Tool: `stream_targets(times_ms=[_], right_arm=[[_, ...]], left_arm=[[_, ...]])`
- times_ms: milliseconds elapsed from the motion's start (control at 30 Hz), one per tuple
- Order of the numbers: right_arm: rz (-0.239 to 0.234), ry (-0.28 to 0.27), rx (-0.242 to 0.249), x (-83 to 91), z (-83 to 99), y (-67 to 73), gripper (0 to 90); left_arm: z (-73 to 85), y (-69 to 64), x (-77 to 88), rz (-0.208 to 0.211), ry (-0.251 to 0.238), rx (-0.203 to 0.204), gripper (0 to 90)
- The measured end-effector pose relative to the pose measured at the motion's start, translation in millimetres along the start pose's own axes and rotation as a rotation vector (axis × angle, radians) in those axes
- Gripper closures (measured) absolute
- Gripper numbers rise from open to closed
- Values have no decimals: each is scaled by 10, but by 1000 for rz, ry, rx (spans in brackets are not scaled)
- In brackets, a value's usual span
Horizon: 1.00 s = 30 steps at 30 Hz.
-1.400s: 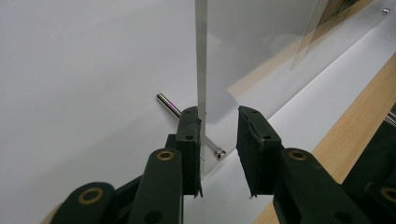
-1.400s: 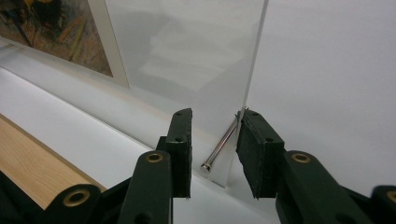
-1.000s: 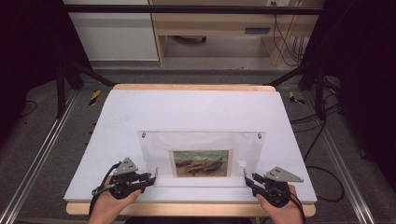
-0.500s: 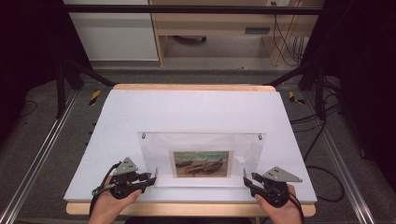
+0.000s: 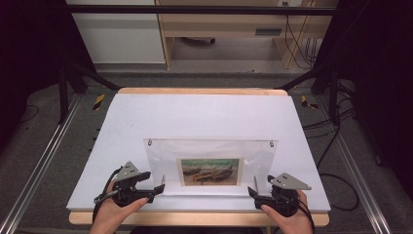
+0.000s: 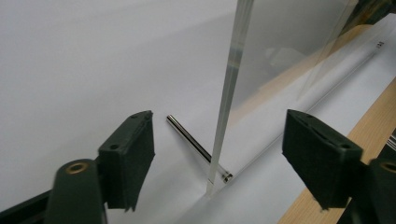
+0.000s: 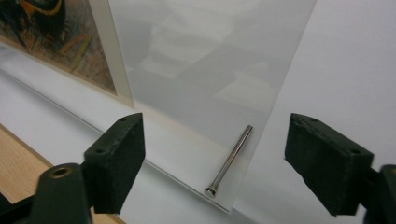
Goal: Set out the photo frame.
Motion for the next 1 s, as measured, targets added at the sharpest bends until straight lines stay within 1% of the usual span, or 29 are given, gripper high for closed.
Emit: stream_targets(times_ms=[67,133,200,267,333,400,533,633,800,867,933,967,1000], right_arm=[[1,-2,-7,10,-6,-8,157],[6,-10,-1,18,-9,-33,132],[1,-9,-7,37,-2,-51,102],[0,-16,6,67,4,-63,97],[-8,-31,17,101,1,-74,94],[-8,-42,12,134,1,-87,94],[6,-47,7,184,25,-143,98],[15,-45,-12,228,51,-189,110],[50,-64,-37,313,69,-298,135],[68,-77,-49,334,65,-358,155],[80,-83,-64,343,51,-416,173],[87,-85,-63,352,47,-432,176],[104,-88,-58,370,41,-466,185]], left_arm=[[-12,19,16,-2,-8,0,175],[-23,35,37,0,-19,-2,140],[-32,57,69,2,-30,-13,109],[-37,71,97,9,-41,-24,99],[-45,88,124,13,-54,-25,93],[-45,110,146,9,-59,-27,93],[-32,179,190,-17,-60,-33,92],[-39,239,238,-30,-81,-27,92],[-10,348,288,-62,-76,-21,92],[-9,398,308,-82,-88,-11,92],[-22,461,334,-116,-110,-1,93],[-21,502,350,-135,-115,3,93],[-14,529,361,-145,-116,8,94]])
Point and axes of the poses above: each handheld gripper's, and its own axes: x roughly backward along the jaws, z roughly out of its underside, y roughly to its left, the point moved 8 cm from there along -x, roughly forward along the jaws, and after that the axes turned 1 degree about -z, right-handed, at the moved point
